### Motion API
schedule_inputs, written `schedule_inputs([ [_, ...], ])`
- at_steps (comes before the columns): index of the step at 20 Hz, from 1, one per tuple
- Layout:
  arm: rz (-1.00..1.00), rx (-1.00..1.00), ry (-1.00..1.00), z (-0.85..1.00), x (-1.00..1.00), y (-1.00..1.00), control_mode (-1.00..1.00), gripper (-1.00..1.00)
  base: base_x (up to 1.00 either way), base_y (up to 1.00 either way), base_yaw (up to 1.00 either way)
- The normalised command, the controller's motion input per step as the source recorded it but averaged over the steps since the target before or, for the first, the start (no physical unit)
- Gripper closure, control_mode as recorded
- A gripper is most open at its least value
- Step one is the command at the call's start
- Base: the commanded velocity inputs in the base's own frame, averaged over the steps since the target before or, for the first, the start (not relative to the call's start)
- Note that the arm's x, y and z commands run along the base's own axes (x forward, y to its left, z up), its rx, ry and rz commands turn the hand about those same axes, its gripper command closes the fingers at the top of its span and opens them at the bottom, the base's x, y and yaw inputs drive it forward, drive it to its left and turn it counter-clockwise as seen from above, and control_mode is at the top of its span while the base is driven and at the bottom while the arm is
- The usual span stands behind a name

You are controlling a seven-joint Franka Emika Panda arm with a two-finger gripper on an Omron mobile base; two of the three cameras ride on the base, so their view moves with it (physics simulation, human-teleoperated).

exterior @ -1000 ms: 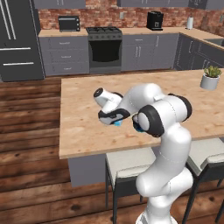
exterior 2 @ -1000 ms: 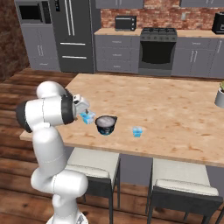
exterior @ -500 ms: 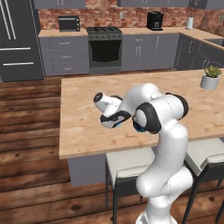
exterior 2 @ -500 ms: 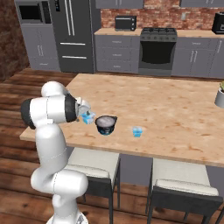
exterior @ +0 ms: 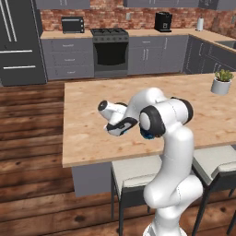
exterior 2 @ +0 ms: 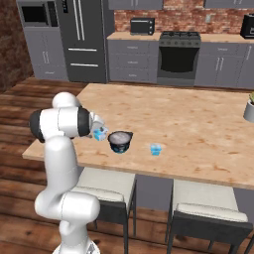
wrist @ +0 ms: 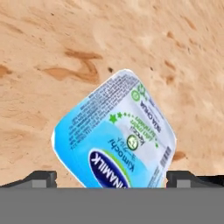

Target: Stack the yogurt containers by placing the smaller containers on top of the larger containers.

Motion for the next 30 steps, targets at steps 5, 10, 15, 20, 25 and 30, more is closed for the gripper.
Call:
schedule_inputs([
  [5,-0.02,-0.02,0.00,-0.06,0.24,0.03,-1.00,-1.00,0.00,0.00,0.00],
  [10,-0.02,0.00,0.00,-0.01,0.16,0.02,-1.00,-1.00,0.00,0.00,0.00],
  [15,-0.01,0.00,0.00,-0.01,0.12,0.05,-1.00,1.00,0.00,0.00,0.00],
  [20,0.00,0.00,0.00,0.00,0.05,0.00,-1.00,1.00,0.00,0.00,0.00],
  [25,0.00,0.00,0.00,0.00,0.00,0.00,-1.00,1.00,0.00,0.00,0.00],
  [30,0.00,0.00,-0.03,0.08,-0.01,0.00,-1.00,1.00,0.00,0.00,0.00],
])
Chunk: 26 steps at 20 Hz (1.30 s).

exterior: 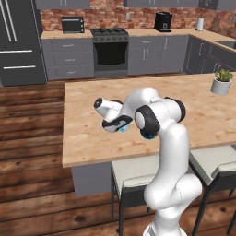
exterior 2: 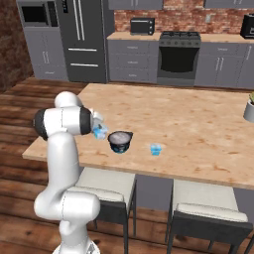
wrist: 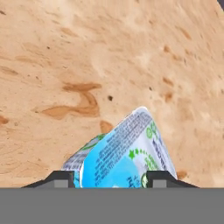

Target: Stack the yogurt containers by placing the smaller containers on top of the larger containers.

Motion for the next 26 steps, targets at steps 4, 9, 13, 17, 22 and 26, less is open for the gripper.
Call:
schedule_inputs([
  [4,0.00,-0.04,-0.11,0.28,-0.07,0.00,-1.00,1.00,0.00,0.00,0.00],
  [9,0.00,-0.09,-0.12,0.39,-0.09,0.00,-1.00,1.00,0.00,0.00,0.00],
  [13,-0.01,-0.12,-0.11,0.30,-0.08,0.00,-1.00,1.00,0.00,0.00,0.00],
  [17,-0.02,-0.14,-0.06,0.31,-0.11,0.00,-1.00,1.00,0.00,0.00,0.00],
  [22,-0.01,-0.10,0.00,0.37,-0.16,0.00,-1.00,1.00,0.00,0.00,0.00],
  [26,0.00,-0.04,0.00,0.46,-0.24,0.00,-1.00,1.00,0.00,0.00,0.00],
])
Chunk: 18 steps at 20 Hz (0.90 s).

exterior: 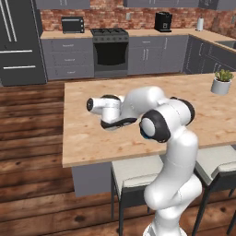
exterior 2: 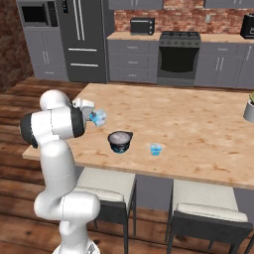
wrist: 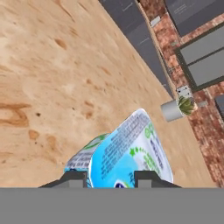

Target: Stack the yogurt containers by placing the smaller containers on top of the larger containers.

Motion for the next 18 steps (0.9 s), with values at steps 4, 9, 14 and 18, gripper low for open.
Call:
schedule_inputs([
  [4,0.00,0.00,0.00,0.52,-0.26,0.00,-1.00,1.00,0.00,0.00,0.00],
  [9,0.00,0.00,0.00,0.41,-0.30,-0.01,-1.00,1.00,0.00,0.00,0.00],
  [14,0.00,0.00,0.00,0.12,-0.25,-0.12,-1.00,1.00,0.00,0.00,0.00],
  [18,0.00,0.00,0.00,0.00,-0.16,-0.31,-1.00,1.00,0.00,0.00,0.00],
])
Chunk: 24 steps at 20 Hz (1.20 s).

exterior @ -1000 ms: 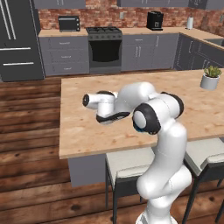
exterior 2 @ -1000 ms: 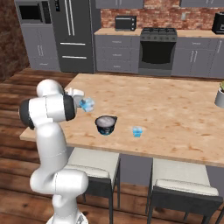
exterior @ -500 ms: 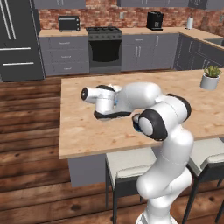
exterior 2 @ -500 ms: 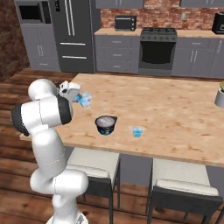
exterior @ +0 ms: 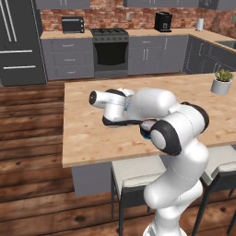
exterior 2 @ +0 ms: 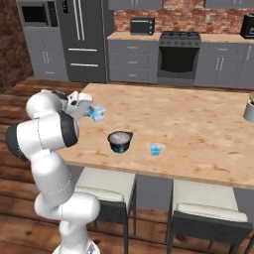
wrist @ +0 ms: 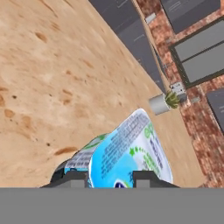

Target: Stack the yogurt containers by placing the smaller containers on top of the larger containers.

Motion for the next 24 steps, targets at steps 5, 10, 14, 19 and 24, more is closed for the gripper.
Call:
schedule_inputs([
  [5,0.00,0.00,0.00,0.00,-0.03,-0.39,-1.00,1.00,0.00,0.00,0.00],
  [10,0.00,0.00,0.00,0.00,-0.08,-0.27,-1.00,1.00,0.00,0.00,0.00],
  [14,0.00,0.00,0.00,0.00,-0.26,-0.02,-1.00,1.00,0.00,0.00,0.00],
  [19,0.00,0.00,0.01,-0.03,-0.26,0.00,-1.00,1.00,0.00,0.00,0.00],
  [24,0.00,0.00,0.00,-0.01,-0.17,-0.04,-1.00,1.00,0.00,0.00,0.00],
])
